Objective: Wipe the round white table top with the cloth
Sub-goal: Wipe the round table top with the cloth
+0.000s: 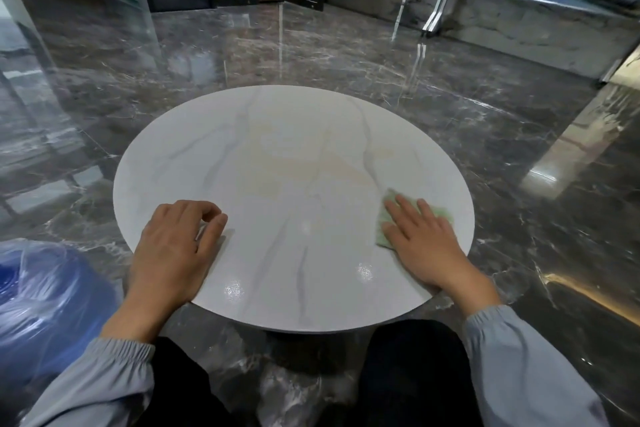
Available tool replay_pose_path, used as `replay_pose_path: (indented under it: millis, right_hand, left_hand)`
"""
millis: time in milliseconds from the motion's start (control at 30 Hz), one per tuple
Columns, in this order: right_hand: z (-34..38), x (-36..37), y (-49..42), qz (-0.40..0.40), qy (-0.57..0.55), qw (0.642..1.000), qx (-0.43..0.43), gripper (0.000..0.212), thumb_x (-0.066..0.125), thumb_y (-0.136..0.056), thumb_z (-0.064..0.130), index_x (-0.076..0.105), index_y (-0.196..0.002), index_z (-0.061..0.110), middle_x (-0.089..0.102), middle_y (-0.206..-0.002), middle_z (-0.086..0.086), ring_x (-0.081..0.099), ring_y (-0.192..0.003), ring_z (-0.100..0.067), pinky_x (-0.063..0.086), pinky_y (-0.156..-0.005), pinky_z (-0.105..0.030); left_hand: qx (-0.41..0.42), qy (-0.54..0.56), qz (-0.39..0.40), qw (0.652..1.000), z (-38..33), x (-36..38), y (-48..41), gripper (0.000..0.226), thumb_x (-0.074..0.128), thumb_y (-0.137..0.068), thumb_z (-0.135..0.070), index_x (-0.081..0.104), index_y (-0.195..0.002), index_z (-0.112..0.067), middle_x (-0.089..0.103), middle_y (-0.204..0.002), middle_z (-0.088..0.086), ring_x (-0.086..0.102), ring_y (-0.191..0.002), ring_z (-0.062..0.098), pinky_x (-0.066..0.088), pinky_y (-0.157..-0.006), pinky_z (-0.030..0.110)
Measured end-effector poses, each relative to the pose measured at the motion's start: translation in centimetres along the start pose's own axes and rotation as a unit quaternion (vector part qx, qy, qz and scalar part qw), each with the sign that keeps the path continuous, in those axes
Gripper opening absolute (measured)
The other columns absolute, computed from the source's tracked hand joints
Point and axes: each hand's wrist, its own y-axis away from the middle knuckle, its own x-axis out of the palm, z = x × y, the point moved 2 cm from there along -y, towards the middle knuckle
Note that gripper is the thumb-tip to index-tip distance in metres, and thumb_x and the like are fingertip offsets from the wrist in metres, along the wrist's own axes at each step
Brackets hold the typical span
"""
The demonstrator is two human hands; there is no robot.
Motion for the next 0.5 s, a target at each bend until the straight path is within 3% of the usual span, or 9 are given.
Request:
replay_pose_path:
  millis: [100,333,433,500]
  right_hand:
    - [2.3,0.6,0.3,-0.002,0.009,1.0,-0.01,0.057,0.012,-0.109,0.049,-0.004,-0.163,0.042,-0.015,-0.171,0.016,-0.018,-0.158,-0.023,-0.009,-0.126,-0.052]
    - [17.1,4.3,7.0,-0.006,0.003,0.961,-0.277,0.058,0.018,-0.108,0.05,0.005,-0.163,0.041,-0.006,-0.172,0.017,-0.021,-0.157,-0.02,-0.018,-0.123,-0.05]
    - [15.5,3.5,5.7,0.012,-0.003,0.959,-0.284,0.059,0.022,-0.107,0.055,0.004,-0.163,0.046,-0.006,-0.17,0.022,-0.02,-0.156,-0.012,-0.017,-0.124,-0.042]
    - [11.9,2.6,2.9,0.007,0.002,0.975,-0.221,0.06,0.024,-0.108,0.054,0.003,-0.163,0.045,-0.007,-0.171,0.021,-0.015,-0.158,-0.014,-0.012,-0.124,-0.04]
  left_hand:
    - [-0.003,0.002,-0.009,1.0,-0.4,0.0,0.1,0.03,0.045,-0.102,-0.046,0.065,-0.103,-0.024,0.063,-0.1,-0.005,0.051,-0.097,0.025,0.042,-0.088,0.042]
    - [-0.003,0.013,-0.019,1.0,-0.1,0.0,0.3,0.023,0.053,-0.107,-0.041,0.065,-0.104,-0.022,0.062,-0.097,-0.004,0.052,-0.094,0.026,0.042,-0.086,0.042]
    - [-0.01,0.019,-0.013,1.0,-0.1,-0.2,0.2,0.029,0.048,-0.101,-0.045,0.066,-0.103,-0.023,0.062,-0.096,-0.005,0.05,-0.094,0.023,0.04,-0.085,0.038]
    - [-0.008,0.026,-0.013,1.0,-0.2,-0.4,0.1,0.032,0.045,-0.1,-0.048,0.066,-0.102,-0.024,0.061,-0.095,-0.007,0.048,-0.093,0.02,0.037,-0.084,0.034]
